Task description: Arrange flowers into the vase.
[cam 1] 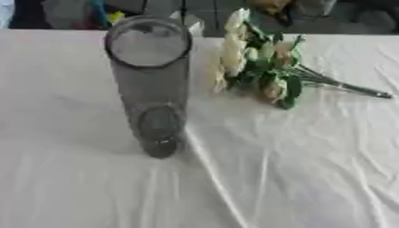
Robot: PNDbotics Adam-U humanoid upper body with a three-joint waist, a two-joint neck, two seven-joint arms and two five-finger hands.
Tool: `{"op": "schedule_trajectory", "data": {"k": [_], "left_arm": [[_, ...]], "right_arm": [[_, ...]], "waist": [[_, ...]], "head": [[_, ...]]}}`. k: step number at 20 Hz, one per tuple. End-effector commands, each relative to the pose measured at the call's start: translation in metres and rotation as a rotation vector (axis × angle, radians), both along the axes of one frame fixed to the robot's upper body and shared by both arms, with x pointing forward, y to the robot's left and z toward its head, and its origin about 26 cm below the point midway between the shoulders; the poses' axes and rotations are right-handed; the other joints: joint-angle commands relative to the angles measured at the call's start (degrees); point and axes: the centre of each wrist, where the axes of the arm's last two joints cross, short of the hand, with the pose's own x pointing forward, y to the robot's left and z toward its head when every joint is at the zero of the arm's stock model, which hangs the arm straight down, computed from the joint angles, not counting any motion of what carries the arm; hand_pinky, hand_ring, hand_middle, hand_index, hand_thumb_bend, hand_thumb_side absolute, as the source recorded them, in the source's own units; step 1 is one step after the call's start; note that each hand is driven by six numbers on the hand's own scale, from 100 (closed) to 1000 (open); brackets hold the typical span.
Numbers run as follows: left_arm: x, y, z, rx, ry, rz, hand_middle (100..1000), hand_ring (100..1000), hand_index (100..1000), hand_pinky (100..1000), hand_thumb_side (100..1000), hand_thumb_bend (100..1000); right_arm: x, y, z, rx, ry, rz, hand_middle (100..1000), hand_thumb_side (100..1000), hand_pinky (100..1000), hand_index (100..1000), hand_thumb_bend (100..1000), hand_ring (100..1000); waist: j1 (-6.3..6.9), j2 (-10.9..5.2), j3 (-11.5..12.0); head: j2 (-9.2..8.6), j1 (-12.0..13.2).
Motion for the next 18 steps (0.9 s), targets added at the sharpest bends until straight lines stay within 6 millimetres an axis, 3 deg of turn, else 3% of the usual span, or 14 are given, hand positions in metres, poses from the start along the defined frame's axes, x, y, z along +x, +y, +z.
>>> {"op": "schedule_trajectory", "data": {"k": [1,2,6,18], "left_arm": [[-0.004,0.0,0.007,0.027,-0.02,-0.01,940,906,990,779,1000,129],[-0.004,0.0,0.007,0.027,-0.019,-0.012,940,906,990,780,1000,126],[-0.004,-0.001,0.007,0.031,-0.016,-0.018,940,906,990,780,1000,120],[-0.004,-0.002,0.006,0.042,-0.001,-0.023,939,904,988,777,1000,100]], "right_arm": [[-0.003,-0.005,0.017,-0.073,0.016,-0.053,854,1000,780,912,153,878],[-0.001,-0.006,0.019,-0.088,0.031,-0.064,856,1000,782,916,214,882],[0.008,-0.013,0.028,-0.146,0.103,-0.103,868,1000,789,950,264,892],[0.064,-0.05,0.047,-0.268,0.398,-0.211,832,1000,769,912,176,843]], "waist": [[1.03,-1.04,-0.04],[1.04,-1.1,-0.05],[1.16,-1.34,0.02],[1.29,-2.14,0.5]], "head": [[0.35,0.05],[0.44,0.03],[0.56,-0.07],[0.55,-0.94]]}}
